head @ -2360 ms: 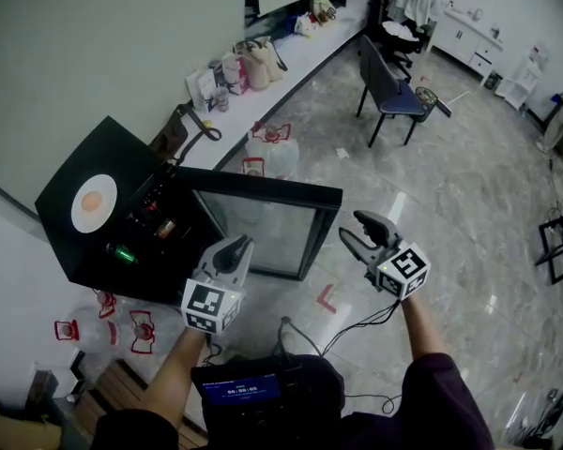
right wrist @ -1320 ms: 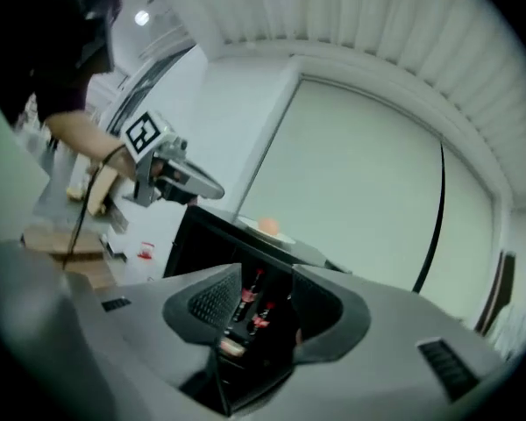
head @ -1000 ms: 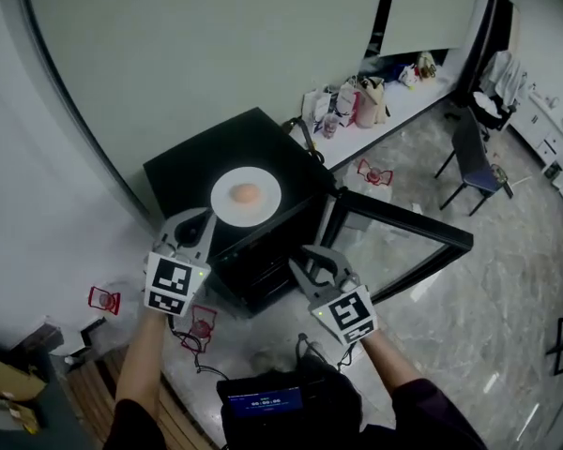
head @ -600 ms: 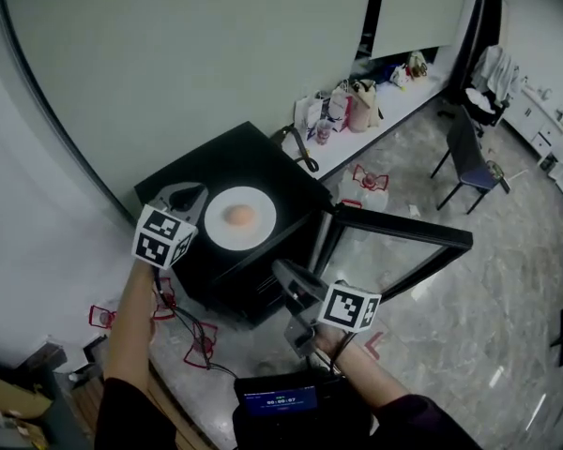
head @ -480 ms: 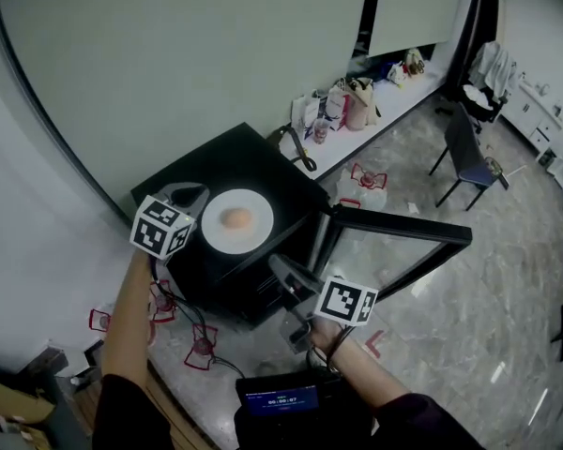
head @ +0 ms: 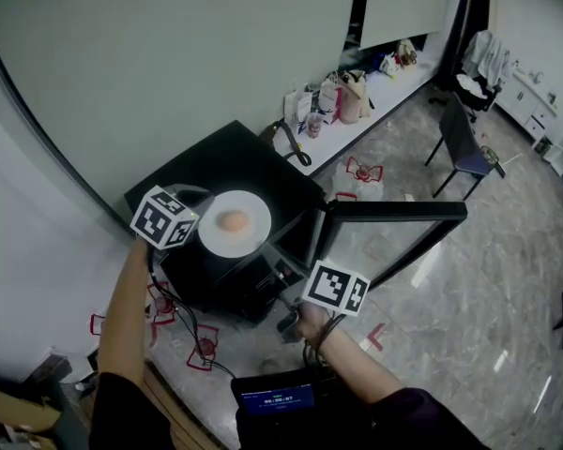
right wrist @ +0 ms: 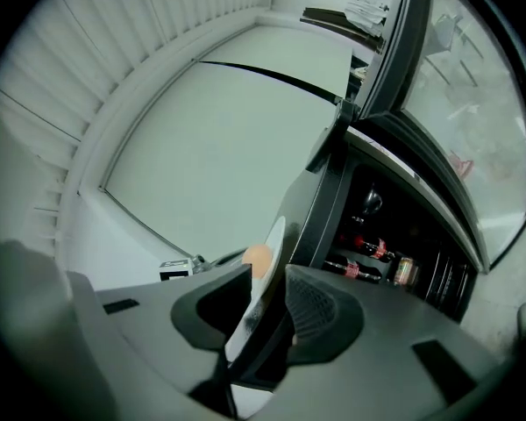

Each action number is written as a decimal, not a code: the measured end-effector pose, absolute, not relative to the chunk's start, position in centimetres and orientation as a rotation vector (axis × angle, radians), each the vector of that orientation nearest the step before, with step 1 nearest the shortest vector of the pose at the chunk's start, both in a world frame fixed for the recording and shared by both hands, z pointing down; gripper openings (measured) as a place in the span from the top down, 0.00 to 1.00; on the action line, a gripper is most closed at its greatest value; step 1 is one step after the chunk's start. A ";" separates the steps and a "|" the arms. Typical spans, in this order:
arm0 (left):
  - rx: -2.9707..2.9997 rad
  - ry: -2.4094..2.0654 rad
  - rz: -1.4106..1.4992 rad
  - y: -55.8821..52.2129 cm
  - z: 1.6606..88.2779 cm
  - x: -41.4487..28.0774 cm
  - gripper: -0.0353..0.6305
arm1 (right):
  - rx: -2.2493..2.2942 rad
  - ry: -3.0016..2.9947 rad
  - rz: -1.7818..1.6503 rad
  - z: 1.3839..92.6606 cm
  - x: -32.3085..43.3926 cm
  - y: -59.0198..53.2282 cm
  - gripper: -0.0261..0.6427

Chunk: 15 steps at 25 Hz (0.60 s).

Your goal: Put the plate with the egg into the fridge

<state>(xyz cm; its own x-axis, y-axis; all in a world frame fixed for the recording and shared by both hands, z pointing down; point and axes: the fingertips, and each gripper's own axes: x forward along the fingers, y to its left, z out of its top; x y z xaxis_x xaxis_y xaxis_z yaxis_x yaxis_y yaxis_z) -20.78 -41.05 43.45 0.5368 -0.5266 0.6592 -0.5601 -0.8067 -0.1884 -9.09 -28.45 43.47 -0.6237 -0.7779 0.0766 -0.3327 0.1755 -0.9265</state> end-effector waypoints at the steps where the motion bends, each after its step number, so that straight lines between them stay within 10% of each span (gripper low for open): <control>1: 2.715 -0.948 1.125 -40.8 43.5 -20.6 0.93 | -1.054 2.033 -1.450 43.7 -9.2 -28.4 0.81; 15: 2.762 -0.874 1.067 -38.5 43.2 -18.6 0.93 | -1.037 1.913 -1.511 44.2 -9.3 -28.3 0.89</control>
